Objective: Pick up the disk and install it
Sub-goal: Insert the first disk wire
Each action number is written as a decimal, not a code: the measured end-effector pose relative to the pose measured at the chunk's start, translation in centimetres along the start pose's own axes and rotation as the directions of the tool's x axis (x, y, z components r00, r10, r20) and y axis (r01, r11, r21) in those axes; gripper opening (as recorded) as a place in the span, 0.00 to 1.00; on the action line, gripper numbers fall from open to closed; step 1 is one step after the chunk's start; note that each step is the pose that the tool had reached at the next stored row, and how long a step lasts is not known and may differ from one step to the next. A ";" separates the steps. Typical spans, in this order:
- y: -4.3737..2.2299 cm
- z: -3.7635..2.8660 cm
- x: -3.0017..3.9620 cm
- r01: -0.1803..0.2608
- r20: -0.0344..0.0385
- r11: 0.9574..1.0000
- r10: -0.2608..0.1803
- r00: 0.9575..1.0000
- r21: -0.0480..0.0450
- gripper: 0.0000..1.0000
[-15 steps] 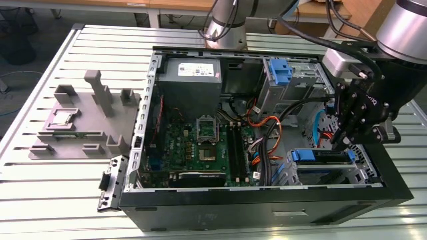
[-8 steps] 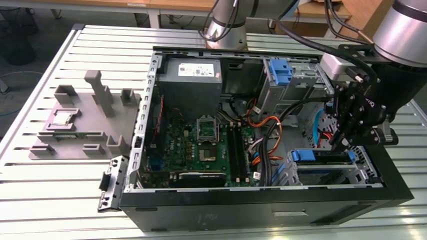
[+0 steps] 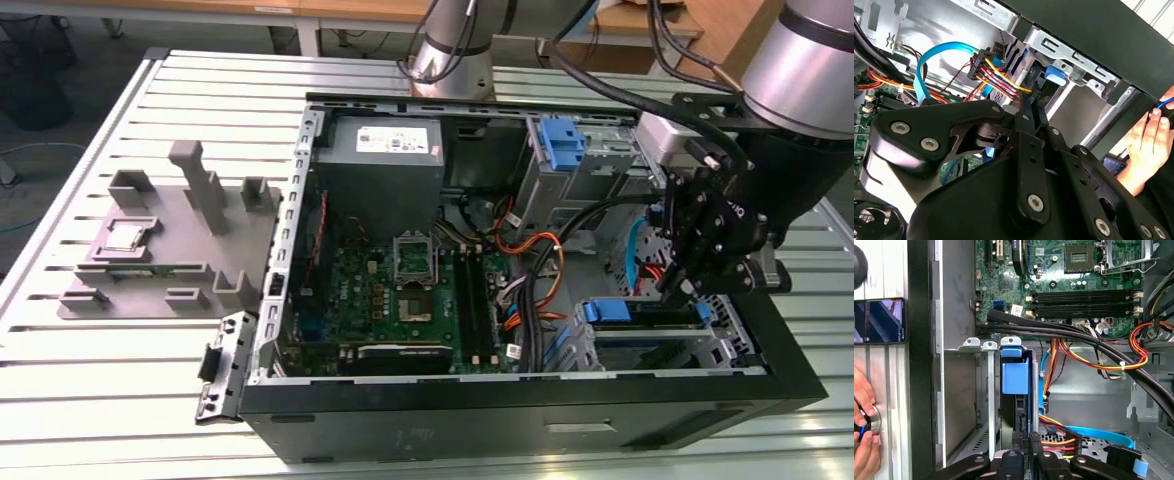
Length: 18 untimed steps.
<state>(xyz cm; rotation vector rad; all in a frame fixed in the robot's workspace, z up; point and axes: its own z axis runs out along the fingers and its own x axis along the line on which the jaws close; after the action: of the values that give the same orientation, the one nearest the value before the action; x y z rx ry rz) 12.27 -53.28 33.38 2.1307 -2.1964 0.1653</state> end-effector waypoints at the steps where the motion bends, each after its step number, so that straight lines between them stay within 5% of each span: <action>1: 0.00 0.04 -0.01 0.000 0.000 1.000 0.000 1.000 0.000 0.17; 18: 0.02 0.52 -0.05 -0.010 0.001 1.000 0.010 1.000 -0.001 0.17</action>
<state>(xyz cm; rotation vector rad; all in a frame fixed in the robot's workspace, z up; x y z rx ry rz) 12.26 -53.30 32.86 2.1201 -2.2074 0.1634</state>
